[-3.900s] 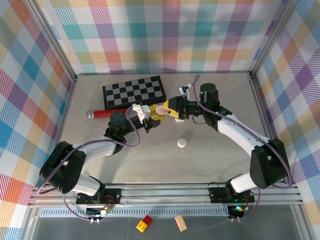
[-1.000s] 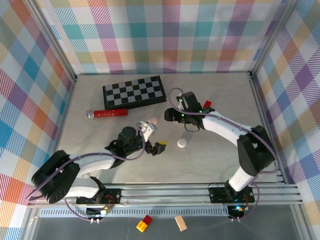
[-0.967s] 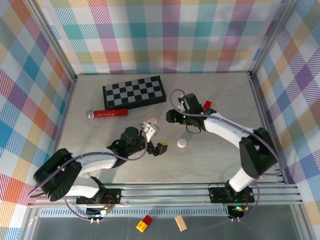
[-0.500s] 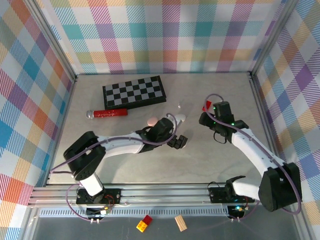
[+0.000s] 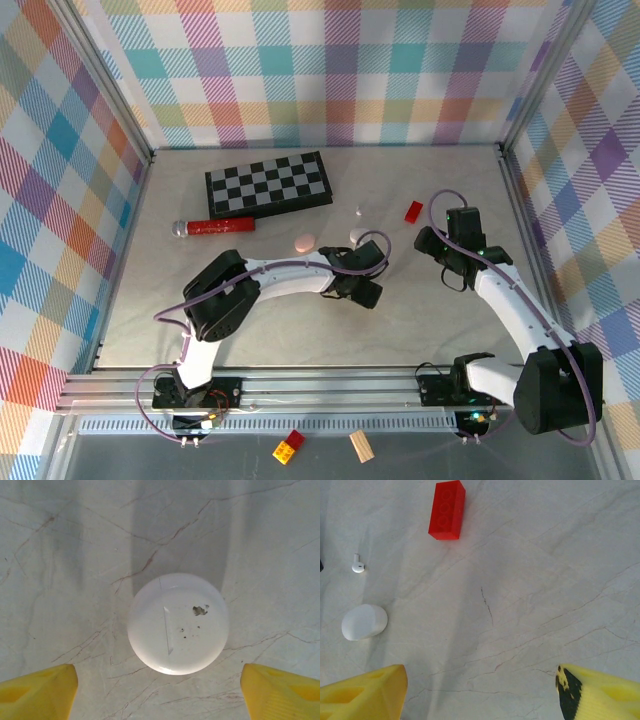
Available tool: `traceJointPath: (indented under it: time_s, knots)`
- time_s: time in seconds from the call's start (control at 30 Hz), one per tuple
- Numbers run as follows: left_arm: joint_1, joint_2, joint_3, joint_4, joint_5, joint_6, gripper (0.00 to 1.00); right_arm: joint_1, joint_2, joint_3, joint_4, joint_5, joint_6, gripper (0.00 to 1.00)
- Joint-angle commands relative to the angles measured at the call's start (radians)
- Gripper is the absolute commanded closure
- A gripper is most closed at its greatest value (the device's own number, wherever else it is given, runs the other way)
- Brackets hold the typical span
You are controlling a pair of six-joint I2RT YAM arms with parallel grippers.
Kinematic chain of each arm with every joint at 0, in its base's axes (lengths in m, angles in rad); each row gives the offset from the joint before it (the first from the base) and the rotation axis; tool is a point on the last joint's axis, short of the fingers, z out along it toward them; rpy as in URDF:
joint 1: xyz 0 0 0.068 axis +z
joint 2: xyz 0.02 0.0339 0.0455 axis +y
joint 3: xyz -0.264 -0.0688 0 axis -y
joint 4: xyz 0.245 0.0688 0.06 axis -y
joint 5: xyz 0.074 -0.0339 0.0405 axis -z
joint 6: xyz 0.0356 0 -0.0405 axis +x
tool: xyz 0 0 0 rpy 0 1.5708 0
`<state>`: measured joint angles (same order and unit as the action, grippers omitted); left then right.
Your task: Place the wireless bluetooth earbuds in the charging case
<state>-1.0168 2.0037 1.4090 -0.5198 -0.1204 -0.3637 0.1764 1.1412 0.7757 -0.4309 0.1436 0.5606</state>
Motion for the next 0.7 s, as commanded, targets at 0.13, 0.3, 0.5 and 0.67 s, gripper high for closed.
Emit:
traceJointPath:
  time_s: [0.13,0.3,0.5,0.67]
  knots:
    - [0.000,0.037,0.048,-0.019,0.068,-0.027,0.23,-0.006,-0.014,-0.018,-0.003,-0.045,0.003,0.23]
    - [0.002,0.059,0.062,-0.004,0.067,-0.030,0.27,-0.006,-0.012,-0.010,-0.009,-0.047,-0.009,0.23]
    - [0.007,0.099,0.085,0.013,0.074,-0.029,0.27,-0.008,-0.008,-0.001,-0.016,-0.082,-0.012,0.24]
    - [0.013,0.107,0.094,0.029,0.064,-0.025,0.33,-0.008,-0.008,-0.002,-0.023,-0.095,-0.009,0.25]
